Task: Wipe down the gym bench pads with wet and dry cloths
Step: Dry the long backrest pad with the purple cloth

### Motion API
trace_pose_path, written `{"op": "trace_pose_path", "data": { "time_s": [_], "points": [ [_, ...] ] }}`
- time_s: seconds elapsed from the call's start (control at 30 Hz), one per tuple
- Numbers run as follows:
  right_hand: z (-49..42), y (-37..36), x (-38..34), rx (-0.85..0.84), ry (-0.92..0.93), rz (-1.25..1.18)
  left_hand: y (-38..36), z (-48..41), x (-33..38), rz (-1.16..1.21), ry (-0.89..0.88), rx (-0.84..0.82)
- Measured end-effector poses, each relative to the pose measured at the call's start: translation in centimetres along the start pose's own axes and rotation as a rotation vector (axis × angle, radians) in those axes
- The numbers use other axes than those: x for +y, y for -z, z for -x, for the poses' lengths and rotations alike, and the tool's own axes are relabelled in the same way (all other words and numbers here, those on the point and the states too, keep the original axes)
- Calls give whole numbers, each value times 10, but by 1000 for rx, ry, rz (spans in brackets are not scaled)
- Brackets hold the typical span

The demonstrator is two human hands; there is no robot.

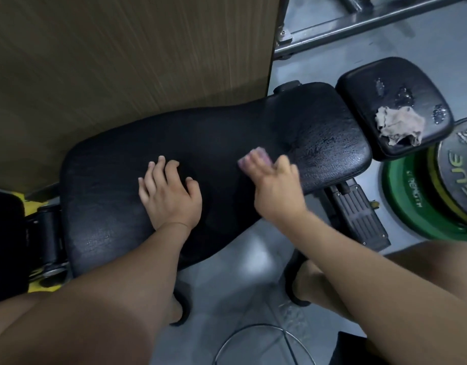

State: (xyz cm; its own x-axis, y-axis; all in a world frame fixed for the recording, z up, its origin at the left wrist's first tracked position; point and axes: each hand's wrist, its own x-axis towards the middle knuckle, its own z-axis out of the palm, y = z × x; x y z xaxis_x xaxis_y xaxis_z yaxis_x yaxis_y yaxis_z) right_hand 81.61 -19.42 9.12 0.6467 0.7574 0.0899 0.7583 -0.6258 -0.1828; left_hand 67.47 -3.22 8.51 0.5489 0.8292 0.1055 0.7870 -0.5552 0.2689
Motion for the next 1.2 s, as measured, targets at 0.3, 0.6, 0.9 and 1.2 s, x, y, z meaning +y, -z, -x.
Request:
{"op": "trace_pose_path", "data": {
  "time_s": [0.3,0.6,0.9,1.2],
  "points": [
    [-19,17,56,62,-69,42,-1,-1,0,-29,7,-3],
    [54,21,31,5,319,10,7,0,3,-44,-7,-107],
    [60,11,22,41,-22,-49,58,-6,26,-58,89,-551],
    [62,20,65,165,-269,-58,64,28,66,-147,-105,-844]
  ]
}}
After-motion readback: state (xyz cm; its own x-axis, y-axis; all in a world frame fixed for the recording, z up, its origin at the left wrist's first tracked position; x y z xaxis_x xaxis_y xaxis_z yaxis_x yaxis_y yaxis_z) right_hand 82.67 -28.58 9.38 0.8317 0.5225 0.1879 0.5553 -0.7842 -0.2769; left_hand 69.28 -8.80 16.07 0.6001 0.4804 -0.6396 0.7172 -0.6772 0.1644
